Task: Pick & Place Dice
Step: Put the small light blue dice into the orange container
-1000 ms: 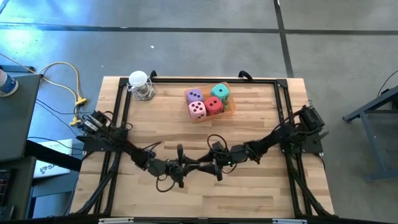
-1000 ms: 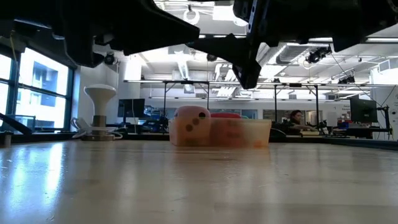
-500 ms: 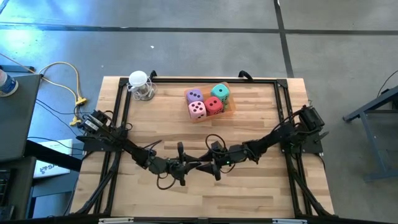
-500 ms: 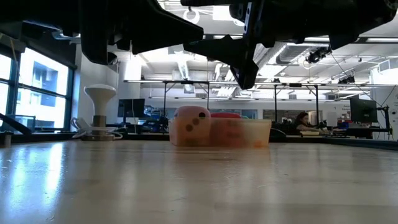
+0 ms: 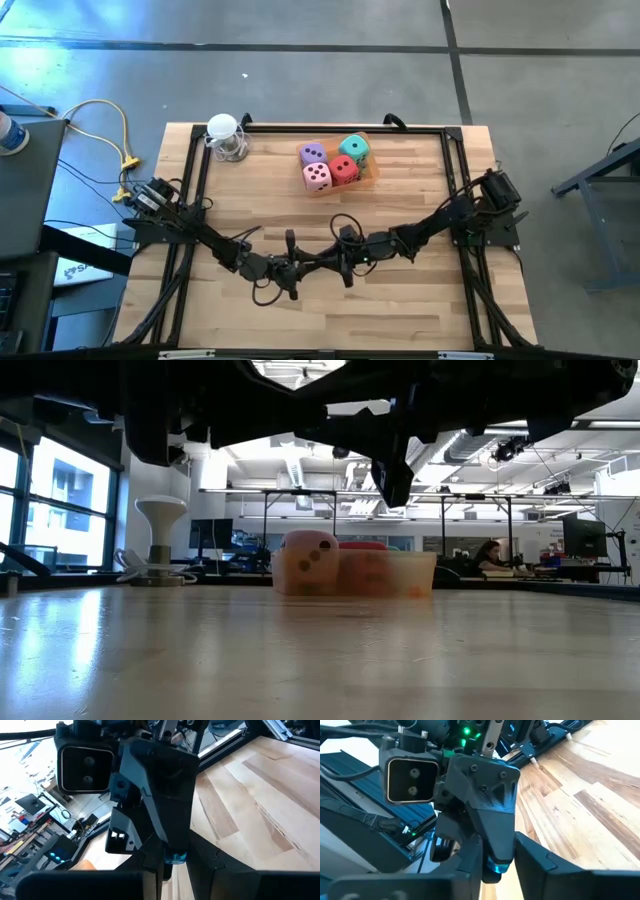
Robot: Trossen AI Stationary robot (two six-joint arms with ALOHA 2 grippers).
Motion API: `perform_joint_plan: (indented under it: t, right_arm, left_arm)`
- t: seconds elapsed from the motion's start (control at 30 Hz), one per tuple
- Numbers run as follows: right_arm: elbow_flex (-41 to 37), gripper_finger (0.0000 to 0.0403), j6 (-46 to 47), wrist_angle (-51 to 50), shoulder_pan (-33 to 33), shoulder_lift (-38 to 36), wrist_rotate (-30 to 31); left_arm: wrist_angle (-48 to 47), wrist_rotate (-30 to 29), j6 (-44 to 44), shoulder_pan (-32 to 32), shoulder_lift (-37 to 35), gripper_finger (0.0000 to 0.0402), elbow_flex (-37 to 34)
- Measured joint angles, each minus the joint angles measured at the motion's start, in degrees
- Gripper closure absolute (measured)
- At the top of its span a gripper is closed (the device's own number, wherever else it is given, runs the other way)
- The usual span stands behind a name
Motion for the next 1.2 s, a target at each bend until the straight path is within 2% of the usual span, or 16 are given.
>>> perform_joint_plan:
  t: [0.13,0.33,0.5,0.87,1.2]
  right_arm:
    - [0.00,0.0341,-0.53,-0.44,-0.05,0.00,-0.23]
    - [0.00,0.0332,-0.93,-0.48,-0.05,0.00,-0.17]
    - [0.00,0.0343,-1.46,-0.68,-0.07,0.00,0.01]
    - [0.15,0.0344,-2.13,-0.39,-0.11,-0.12,0.12]
    - [0.15,0.0344,-2.15,-0.48,-0.07,-0.15,0.34]
  left_arm:
    - [0.05,-0.04,-0.25,0.00,0.01,0.0349,0.00]
    - [-0.02,-0.47,0.07,0.00,0.04,0.0349,0.00]
    - [0.42,-1.81,0.98,0.04,0.09,0.0347,0.00]
    - [2.73,-2.97,7.44,-0.70,0.17,0.0280,-0.11]
    - [3.27,-6.06,8.22,-0.66,0.20,0.0273,-0.11]
